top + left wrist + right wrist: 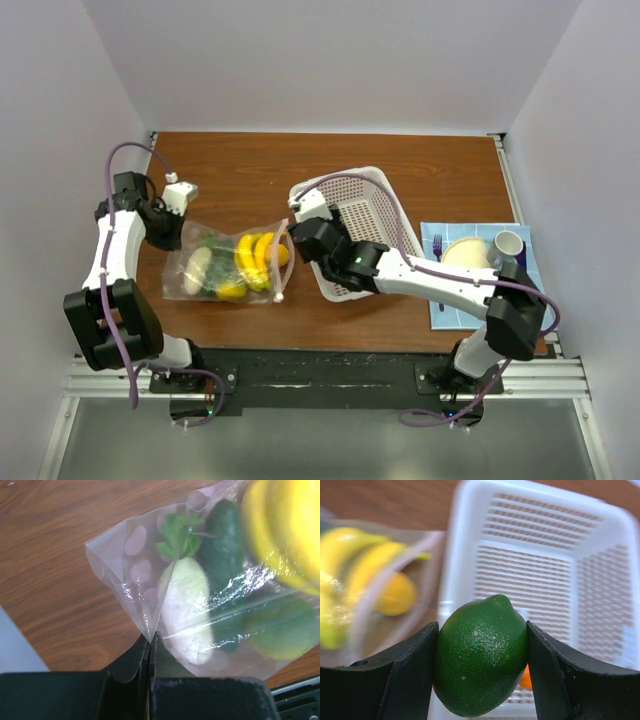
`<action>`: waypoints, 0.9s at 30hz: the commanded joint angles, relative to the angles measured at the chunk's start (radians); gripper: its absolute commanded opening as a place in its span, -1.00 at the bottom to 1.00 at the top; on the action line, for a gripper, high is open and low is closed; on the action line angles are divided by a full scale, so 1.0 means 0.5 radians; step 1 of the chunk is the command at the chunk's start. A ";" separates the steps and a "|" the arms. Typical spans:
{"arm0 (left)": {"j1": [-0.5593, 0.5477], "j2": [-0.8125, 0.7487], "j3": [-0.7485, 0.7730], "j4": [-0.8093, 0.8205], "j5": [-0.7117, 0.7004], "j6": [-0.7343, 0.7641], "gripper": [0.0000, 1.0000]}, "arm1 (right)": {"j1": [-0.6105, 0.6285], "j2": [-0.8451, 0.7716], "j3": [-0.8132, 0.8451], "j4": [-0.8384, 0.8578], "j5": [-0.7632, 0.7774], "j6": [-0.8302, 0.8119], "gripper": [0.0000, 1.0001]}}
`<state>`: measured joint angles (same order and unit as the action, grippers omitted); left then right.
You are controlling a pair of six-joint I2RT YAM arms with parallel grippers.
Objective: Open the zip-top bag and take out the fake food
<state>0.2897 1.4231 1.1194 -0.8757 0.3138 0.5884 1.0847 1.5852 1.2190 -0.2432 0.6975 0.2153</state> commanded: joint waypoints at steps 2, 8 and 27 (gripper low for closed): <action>0.068 -0.024 0.194 -0.015 -0.005 0.093 -1.00 | -0.215 -0.148 -0.127 -0.130 0.501 -0.029 -0.69; 0.068 -0.045 0.209 -0.043 0.023 0.127 -1.00 | -0.258 -0.118 -0.217 -0.152 0.372 0.094 -0.12; 0.013 0.038 -0.247 0.567 -0.545 0.290 -1.00 | 0.079 0.023 -0.008 0.361 -0.284 -0.311 0.93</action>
<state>0.2981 1.4174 1.0393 -0.7086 0.1139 0.6983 1.0924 1.4883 1.1534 -0.1333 0.6666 0.1394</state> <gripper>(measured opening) 0.013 0.984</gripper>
